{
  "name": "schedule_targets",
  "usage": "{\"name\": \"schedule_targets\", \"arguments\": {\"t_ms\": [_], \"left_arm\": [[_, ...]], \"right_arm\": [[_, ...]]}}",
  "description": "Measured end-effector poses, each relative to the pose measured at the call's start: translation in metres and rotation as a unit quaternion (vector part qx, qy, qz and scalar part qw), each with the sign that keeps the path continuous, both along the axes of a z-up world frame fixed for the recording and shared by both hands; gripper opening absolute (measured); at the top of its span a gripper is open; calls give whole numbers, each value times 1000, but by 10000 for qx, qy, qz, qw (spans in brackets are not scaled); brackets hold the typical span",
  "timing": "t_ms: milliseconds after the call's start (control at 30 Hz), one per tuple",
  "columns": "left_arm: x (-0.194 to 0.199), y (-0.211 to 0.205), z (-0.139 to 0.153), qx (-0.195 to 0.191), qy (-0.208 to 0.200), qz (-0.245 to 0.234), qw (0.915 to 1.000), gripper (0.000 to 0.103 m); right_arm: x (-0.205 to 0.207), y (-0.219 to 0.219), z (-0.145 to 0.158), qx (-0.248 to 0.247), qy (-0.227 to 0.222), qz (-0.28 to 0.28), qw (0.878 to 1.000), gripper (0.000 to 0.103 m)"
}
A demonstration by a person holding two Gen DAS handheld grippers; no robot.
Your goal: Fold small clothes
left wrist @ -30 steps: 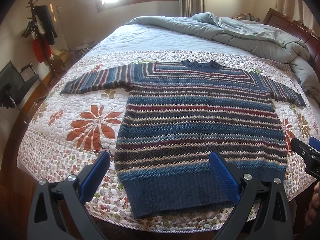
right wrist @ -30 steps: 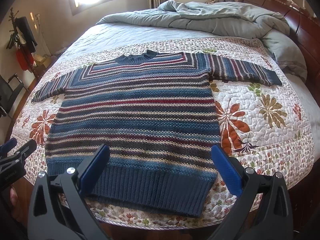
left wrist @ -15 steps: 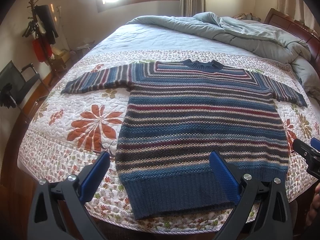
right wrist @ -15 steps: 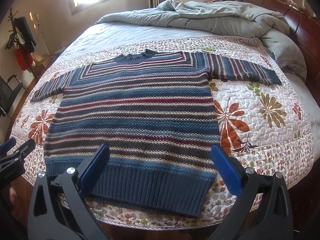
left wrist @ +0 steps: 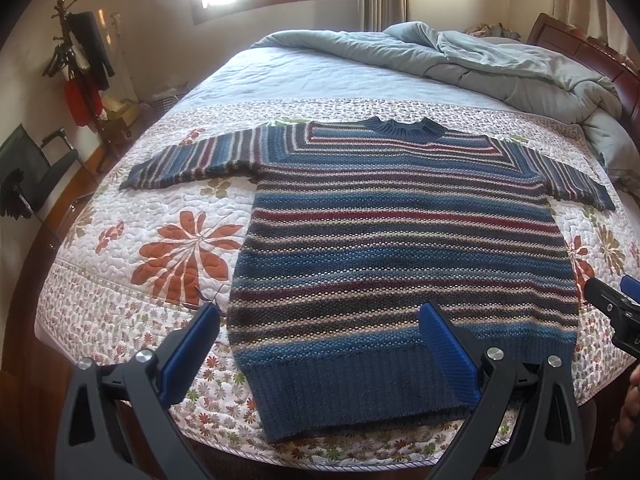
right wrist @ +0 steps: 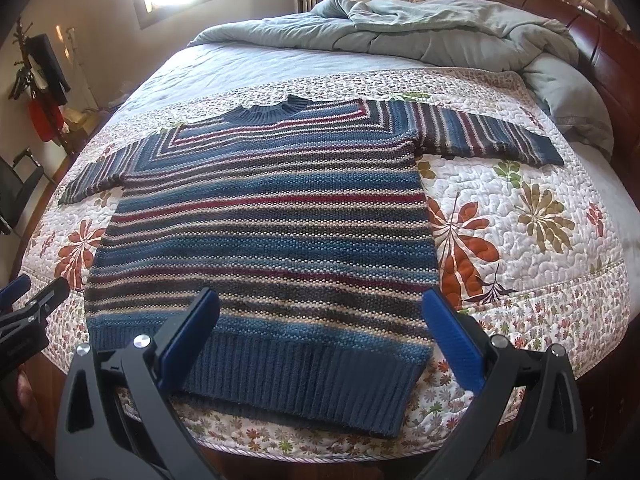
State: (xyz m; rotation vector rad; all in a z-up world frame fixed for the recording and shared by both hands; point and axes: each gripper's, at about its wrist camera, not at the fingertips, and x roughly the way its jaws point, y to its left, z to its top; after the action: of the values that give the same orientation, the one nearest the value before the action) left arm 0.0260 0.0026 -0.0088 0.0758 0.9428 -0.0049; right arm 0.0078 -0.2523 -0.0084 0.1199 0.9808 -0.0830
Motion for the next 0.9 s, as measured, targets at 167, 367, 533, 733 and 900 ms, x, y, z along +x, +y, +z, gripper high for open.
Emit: {"name": "schedule_targets", "arguments": {"t_ms": [167,367,533,733,900], "left_arm": [[0,0,-1,13,9,-7,10000,99],[16,-9,-9,41,166,-10,9999,99],[59,-30,-18,127,271,-38,9995,99],[139,-89,-20,127,316,-164,9993,99],[216,-169,-34,-4,499,-406,9979,99]], "right_arm": [[1,0,-2,4,10,5,10000,101],[10,-10,-7,-18,112,21,9999,100],[34,-66,-17,88,440,-210,9988,100],[94,-207,-25,-175,773,-1271,9887,101],[161,-321,-52,134,1201,-1795,9763,100]]}}
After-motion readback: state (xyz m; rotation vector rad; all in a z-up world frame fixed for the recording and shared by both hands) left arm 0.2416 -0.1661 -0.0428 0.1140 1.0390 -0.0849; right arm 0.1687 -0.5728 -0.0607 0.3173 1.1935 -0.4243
